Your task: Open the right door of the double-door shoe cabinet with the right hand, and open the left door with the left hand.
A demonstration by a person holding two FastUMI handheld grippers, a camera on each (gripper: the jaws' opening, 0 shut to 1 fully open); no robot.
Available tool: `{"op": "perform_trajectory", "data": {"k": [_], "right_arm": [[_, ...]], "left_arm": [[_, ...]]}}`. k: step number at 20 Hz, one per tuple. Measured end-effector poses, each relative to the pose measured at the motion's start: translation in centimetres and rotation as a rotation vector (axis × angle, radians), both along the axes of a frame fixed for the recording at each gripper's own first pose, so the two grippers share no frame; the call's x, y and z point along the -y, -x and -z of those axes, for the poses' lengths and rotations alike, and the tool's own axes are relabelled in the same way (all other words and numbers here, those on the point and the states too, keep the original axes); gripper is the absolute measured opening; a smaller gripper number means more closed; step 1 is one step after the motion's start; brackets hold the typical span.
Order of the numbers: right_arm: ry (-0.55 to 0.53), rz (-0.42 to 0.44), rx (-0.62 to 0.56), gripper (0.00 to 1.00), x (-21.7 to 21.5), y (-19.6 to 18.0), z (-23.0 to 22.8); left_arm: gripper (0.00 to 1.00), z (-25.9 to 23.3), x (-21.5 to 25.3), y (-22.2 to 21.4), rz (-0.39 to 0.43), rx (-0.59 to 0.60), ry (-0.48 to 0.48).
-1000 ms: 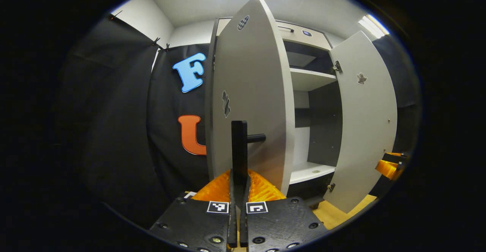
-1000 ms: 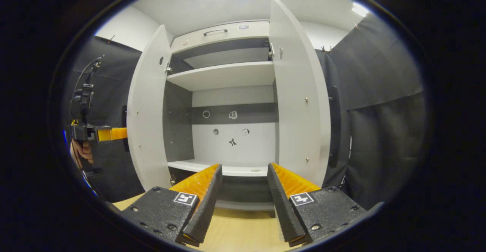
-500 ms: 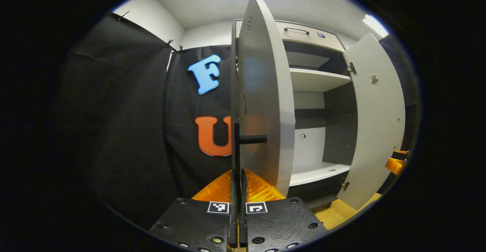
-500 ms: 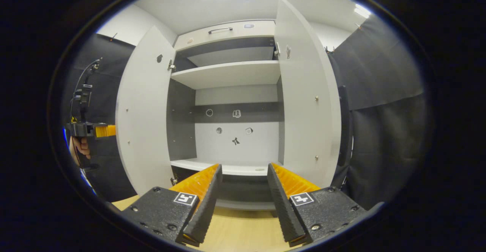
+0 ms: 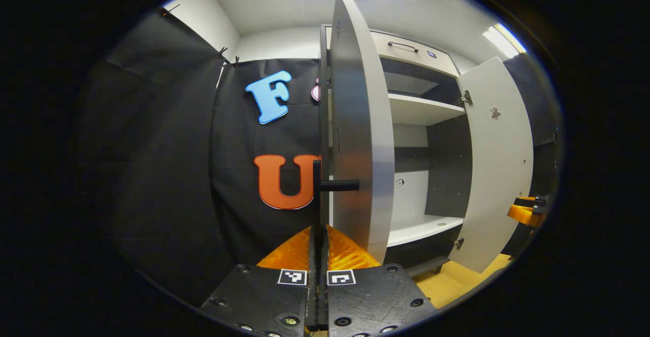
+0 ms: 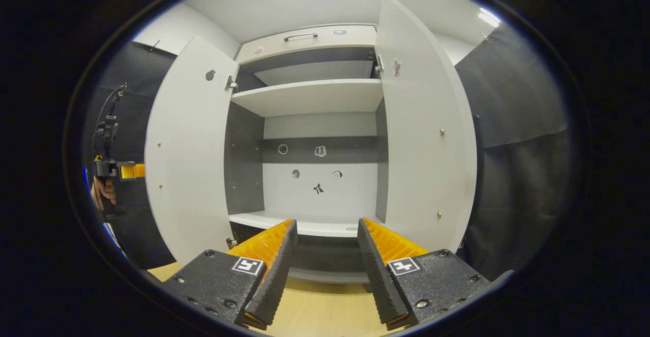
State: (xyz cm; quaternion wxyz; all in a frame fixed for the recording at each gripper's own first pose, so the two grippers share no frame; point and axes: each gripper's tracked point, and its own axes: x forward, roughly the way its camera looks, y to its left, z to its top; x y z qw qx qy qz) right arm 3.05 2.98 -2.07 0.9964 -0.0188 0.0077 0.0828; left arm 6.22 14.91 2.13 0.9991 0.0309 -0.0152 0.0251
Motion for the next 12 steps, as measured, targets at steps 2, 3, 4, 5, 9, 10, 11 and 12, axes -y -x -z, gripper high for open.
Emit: {"op": "perform_trajectory", "data": {"k": [2,3,4,5,9,10,11,12], "right_arm": [[0.004,-0.002,0.001,0.75,-0.2,-0.1,-0.1],[0.007,-0.003,0.003,0.75,-0.5,-0.1,-0.1],[0.008,-0.004,0.003,0.75,-0.7,-0.2,0.0],[0.008,-0.006,0.004,0.75,-0.9,-0.3,0.0],[-0.006,0.002,-0.017,0.75,-0.8,-0.4,0.8],[-0.014,0.003,-0.023,0.75,-0.8,-0.4,1.1],[-0.024,0.002,-0.028,0.75,-0.9,-0.5,1.1],[-0.033,-0.001,-0.033,0.75,-1.0,-0.5,1.3]], "left_arm": [[0.01,0.6,-0.1,0.4,0.015,-0.015,-0.042],[0.01,1.2,-0.1,0.9,0.019,-0.027,-0.046],[0.01,1.3,0.0,1.5,0.018,-0.036,-0.046],[0.01,1.6,0.1,2.3,0.005,-0.043,-0.043],[0.01,1.2,2.5,6.9,-0.020,-0.020,-0.046],[0.00,1.0,4.0,7.5,-0.006,-0.006,-0.021],[0.00,0.9,6.0,7.8,0.022,0.003,0.016],[0.00,1.0,8.1,7.5,0.051,0.015,0.057]]}}
